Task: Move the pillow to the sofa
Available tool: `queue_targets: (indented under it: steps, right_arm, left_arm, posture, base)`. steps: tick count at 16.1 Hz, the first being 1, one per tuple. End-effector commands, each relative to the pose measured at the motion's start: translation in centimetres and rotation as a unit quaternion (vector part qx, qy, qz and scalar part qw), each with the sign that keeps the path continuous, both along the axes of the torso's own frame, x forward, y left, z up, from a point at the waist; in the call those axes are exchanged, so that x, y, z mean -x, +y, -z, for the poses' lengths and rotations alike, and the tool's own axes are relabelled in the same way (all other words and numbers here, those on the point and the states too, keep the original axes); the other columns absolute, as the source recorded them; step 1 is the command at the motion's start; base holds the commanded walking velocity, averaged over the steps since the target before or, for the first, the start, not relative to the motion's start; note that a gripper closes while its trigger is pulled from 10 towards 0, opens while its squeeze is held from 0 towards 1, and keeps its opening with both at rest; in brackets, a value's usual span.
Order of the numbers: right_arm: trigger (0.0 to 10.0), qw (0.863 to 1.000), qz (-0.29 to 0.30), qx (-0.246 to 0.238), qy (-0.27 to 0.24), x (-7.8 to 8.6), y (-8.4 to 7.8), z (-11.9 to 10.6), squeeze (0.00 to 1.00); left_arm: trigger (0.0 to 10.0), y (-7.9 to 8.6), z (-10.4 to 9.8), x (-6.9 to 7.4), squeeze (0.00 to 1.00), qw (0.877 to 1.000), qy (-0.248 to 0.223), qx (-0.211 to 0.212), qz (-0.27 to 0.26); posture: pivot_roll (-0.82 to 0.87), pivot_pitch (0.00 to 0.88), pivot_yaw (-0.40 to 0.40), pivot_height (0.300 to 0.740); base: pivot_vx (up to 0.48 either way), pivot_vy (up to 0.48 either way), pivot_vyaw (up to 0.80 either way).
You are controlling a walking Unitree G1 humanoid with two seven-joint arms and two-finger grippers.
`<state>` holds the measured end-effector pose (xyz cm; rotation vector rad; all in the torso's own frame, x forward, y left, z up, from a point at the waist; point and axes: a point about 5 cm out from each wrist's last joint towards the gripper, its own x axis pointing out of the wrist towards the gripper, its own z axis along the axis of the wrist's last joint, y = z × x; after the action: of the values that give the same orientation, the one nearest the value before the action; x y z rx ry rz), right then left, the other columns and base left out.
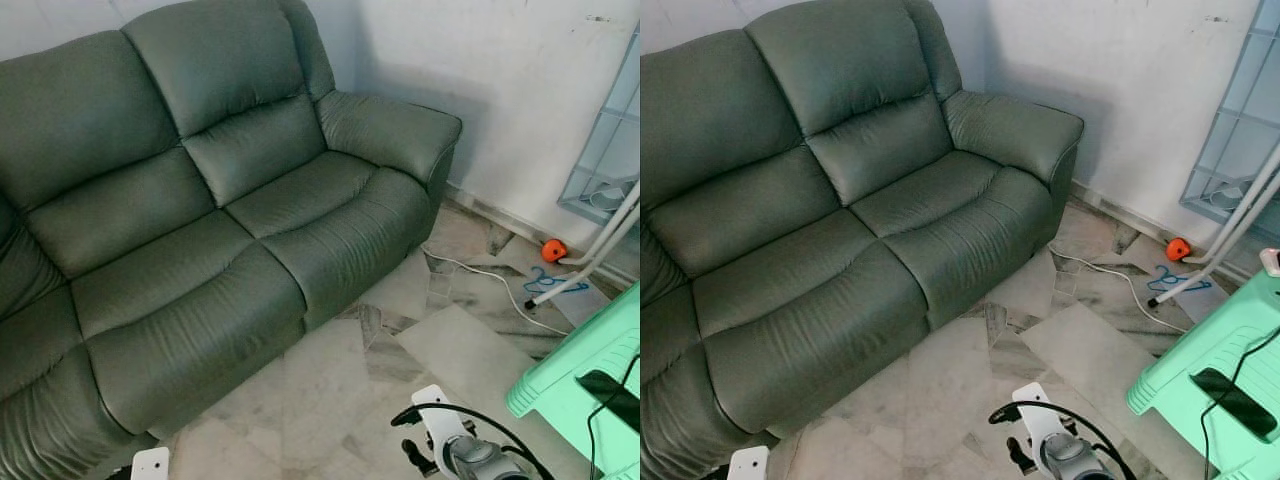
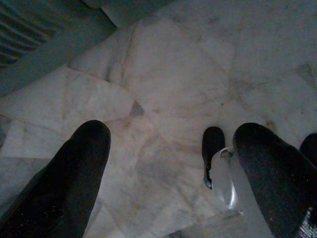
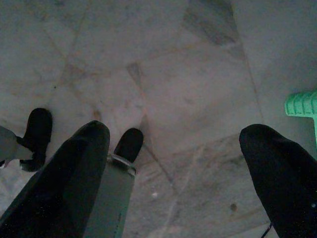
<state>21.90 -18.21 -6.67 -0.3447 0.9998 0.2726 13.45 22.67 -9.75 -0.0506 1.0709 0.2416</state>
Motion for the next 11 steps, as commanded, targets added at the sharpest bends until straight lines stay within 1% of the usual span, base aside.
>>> queue_targets:
  steps: [1,10,11]
  right_arm:
    - [10.0,0.987,0.137,-0.042,-0.068,-2.75,1.41,-1.56,0.0]
    - [10.0,0.987,0.137,-0.042,-0.068,-2.75,1.41,-1.56,0.0]
    - [10.0,0.989,0.127,-0.035,-0.066,-2.6,1.4,-1.46,0.0]
  left_arm:
    - [10.0,0.85,-1.95,-4.43,0.0,0.998,-0.052,0.001,-0.024]
    - [10.0,0.85,-1.95,-4.43,0.0,0.998,-0.052,0.001,-0.024]
    - [10.0,0.79,-1.9,-4.39,0.0,0.998,-0.051,0.005,-0.033]
  posture:
    - [-0.08,0.0,0.101,0.74]
    - [-0.08,0.0,0.101,0.74]
    - [-0.07,0.0,0.098,0.74]
  base:
    - [0.0,0.0,0.0]
    - [0.0,0.0,0.0]
    - [0.0,0.0,0.0]
